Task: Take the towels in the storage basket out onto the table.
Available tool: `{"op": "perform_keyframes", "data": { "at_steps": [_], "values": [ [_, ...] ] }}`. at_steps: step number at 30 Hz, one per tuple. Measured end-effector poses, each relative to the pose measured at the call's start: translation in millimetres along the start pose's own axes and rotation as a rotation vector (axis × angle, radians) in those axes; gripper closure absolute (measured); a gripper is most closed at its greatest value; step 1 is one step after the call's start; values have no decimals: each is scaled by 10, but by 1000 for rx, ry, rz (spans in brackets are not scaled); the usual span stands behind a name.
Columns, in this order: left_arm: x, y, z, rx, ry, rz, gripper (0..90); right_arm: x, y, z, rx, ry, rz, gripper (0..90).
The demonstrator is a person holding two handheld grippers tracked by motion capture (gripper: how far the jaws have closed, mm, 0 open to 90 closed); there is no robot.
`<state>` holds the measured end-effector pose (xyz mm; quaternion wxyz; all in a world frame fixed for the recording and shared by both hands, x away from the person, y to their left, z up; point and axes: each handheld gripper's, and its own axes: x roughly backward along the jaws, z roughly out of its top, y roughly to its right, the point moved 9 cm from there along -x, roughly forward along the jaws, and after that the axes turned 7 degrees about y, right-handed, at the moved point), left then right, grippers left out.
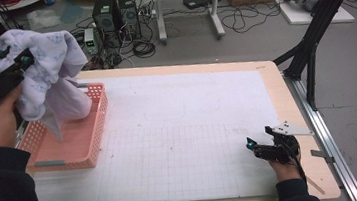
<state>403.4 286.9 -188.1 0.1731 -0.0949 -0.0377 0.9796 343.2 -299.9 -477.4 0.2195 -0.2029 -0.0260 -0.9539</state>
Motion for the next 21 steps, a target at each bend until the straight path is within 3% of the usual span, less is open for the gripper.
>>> {"op": "perform_keyframes", "data": {
  "at_steps": [4,5,12,15,18,21],
  "values": [
    [-26,45,173,-13,22,-15,624,2,-1,0,-3,0,1,148],
    [-40,75,284,-20,40,-21,624,1,-1,0,-2,0,1,148],
    [-63,190,558,-11,85,-54,624,1,0,-4,-8,-3,1,148],
    [-67,296,668,4,113,-87,623,3,5,-1,-5,-1,1,148],
    [-85,485,785,14,148,-138,623,4,6,4,-3,2,1,148],
    [-99,585,827,19,155,-168,623,5,3,3,-2,1,2,148]
  ]
}}
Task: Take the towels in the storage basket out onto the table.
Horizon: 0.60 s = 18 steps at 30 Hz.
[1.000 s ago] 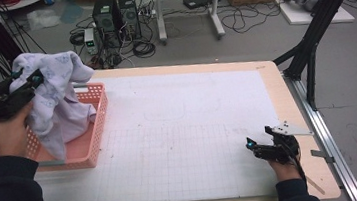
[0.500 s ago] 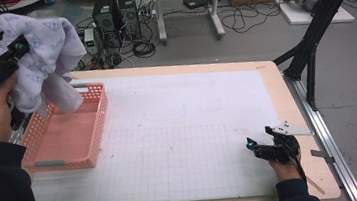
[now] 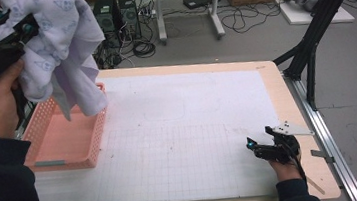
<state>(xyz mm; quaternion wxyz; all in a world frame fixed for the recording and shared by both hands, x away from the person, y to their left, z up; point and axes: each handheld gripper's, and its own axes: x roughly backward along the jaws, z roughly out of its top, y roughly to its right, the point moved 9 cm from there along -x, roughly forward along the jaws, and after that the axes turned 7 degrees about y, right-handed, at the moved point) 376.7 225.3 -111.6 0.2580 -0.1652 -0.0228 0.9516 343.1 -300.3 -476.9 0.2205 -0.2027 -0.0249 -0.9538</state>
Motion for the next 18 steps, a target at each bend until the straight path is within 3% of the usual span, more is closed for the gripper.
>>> {"op": "perform_keyframes", "data": {
  "at_steps": [2,4,5,6,10,15,17,18],
  "values": [
    [-75,147,16,21,9,-39,623,-3,-1,3,-1,1,0,148],
    [-102,196,6,27,9,-53,622,-2,-2,3,1,2,2,148],
    [-156,297,-30,38,3,-83,623,-1,-1,2,3,1,2,148],
    [-156,297,-30,38,3,-83,622,-1,-1,2,3,1,2,148],
    [-302,540,-148,49,-13,-144,622,0,0,5,2,4,2,148],
    [-417,720,-273,77,-23,-187,622,4,3,2,-3,1,2,148],
    [-495,868,-366,96,-28,-220,622,5,3,2,-4,1,3,148],
    [-495,868,-366,96,-28,-220,621,5,3,2,-4,1,3,148]
  ]
}}
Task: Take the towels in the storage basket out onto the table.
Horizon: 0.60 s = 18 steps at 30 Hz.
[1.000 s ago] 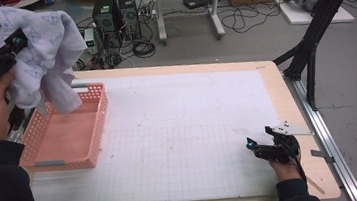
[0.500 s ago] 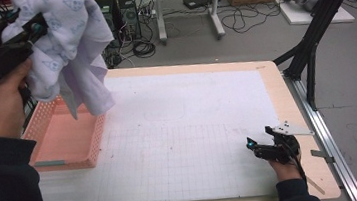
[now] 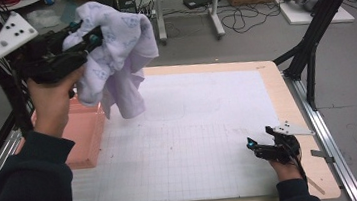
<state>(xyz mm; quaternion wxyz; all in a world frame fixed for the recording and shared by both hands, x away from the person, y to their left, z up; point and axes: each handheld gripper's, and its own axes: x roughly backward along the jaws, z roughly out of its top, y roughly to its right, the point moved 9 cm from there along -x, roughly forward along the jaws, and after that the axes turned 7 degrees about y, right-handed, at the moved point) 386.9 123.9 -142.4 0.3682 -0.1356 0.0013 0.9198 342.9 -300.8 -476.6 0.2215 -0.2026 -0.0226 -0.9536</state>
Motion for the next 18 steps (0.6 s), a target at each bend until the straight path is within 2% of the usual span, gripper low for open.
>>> {"op": "perform_keyframes", "data": {
  "at_steps": [3,4,5,7,8,9,10,17,18],
  "values": [
    [-108,122,-103,12,-10,-35,621,2,-1,0,0,1,1,148],
    [-174,204,-181,26,-15,-58,621,2,-2,1,0,1,1,148],
    [-174,204,-181,26,-15,-58,621,2,0,2,1,2,1,148],
    [-271,325,-323,44,-33,-86,621,2,6,8,5,7,-1,148],
    [-271,325,-323,44,-33,-86,620,3,8,8,6,7,0,148],
    [-329,399,-432,52,-46,-105,620,5,6,8,3,6,0,148],
    [-329,399,-432,52,-46,-105,620,6,6,7,3,5,0,148],
    [-514,651,-892,87,-86,-163,620,6,11,15,2,7,1,148],
    [-571,727,-1043,108,-97,-178,620,5,11,16,1,7,1,148]
  ]
}}
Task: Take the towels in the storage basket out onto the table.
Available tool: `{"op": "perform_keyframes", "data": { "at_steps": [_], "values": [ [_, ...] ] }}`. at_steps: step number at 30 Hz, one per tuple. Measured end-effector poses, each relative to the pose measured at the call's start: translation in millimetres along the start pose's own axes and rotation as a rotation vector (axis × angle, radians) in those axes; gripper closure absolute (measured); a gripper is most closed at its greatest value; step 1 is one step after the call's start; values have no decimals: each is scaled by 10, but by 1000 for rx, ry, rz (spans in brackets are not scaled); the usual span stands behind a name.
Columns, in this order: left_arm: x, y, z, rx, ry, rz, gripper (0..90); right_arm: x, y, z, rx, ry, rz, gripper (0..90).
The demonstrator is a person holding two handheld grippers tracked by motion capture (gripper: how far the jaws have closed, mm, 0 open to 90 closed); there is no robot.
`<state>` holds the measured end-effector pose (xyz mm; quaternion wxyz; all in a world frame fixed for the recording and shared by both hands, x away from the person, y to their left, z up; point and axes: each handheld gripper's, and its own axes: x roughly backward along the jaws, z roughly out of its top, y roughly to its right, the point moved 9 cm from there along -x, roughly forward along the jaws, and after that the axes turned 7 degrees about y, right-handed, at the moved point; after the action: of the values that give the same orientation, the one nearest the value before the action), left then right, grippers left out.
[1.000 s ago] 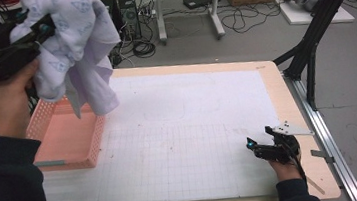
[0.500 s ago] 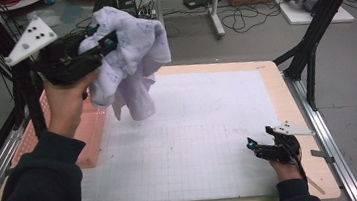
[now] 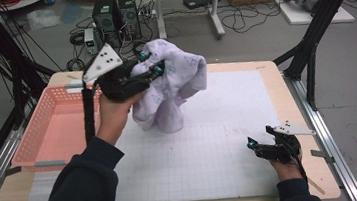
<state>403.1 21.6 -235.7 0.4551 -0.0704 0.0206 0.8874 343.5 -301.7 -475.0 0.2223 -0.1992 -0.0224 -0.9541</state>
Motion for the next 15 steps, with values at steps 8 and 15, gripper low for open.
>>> {"op": "perform_keyframes", "data": {
  "at_steps": [8,15],
  "values": [
    [-271,131,-640,31,-106,-43,618,-2,-4,3,-1,2,1,148],
    [-422,148,-1187,48,-204,-42,615,-2,0,3,-4,1,3,148]
  ]
}}
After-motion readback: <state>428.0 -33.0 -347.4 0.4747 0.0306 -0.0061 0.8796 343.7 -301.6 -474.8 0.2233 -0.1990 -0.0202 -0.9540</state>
